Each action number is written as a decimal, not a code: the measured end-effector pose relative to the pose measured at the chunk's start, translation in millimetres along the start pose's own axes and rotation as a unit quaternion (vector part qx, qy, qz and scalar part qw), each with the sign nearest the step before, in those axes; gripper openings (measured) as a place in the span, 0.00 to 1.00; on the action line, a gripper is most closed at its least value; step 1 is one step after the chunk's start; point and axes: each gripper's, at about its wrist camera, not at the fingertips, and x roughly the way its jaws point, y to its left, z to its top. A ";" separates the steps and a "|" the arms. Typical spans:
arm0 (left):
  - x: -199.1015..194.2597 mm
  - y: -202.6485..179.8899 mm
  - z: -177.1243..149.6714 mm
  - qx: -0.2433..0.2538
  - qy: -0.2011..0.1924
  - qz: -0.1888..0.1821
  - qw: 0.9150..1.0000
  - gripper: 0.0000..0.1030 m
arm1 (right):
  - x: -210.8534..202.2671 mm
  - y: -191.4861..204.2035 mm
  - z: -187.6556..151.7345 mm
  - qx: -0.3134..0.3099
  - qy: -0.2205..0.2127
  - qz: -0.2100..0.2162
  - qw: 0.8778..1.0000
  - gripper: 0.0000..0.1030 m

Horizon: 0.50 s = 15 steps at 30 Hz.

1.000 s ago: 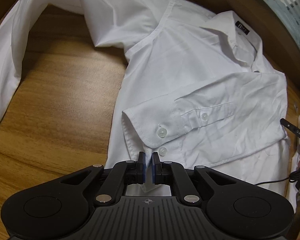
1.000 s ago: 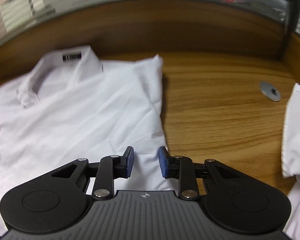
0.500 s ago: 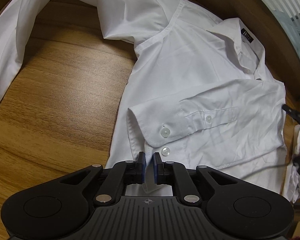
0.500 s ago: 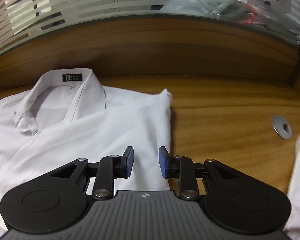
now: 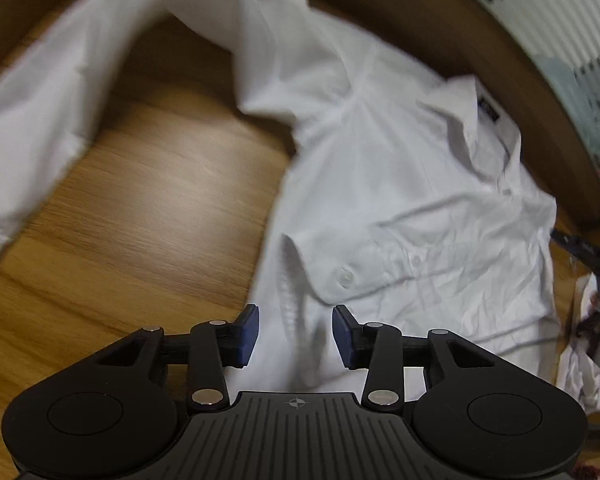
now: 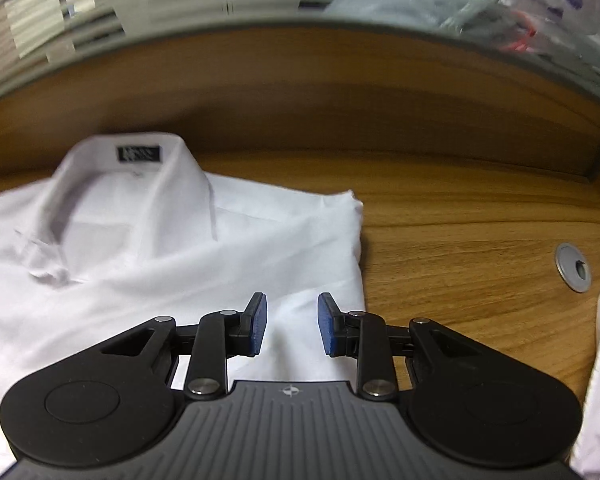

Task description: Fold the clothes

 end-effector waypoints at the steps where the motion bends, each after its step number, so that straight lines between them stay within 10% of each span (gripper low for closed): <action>1: -6.7 7.7 -0.9 -0.013 -0.011 0.004 1.000 0.51 | -7.7 4.3 -0.1 0.000 0.003 0.002 1.000 0.35; 15: -60.4 125.5 -19.5 -0.244 -0.136 0.083 0.957 0.55 | -81.9 45.7 -28.7 0.006 0.023 0.018 1.000 0.48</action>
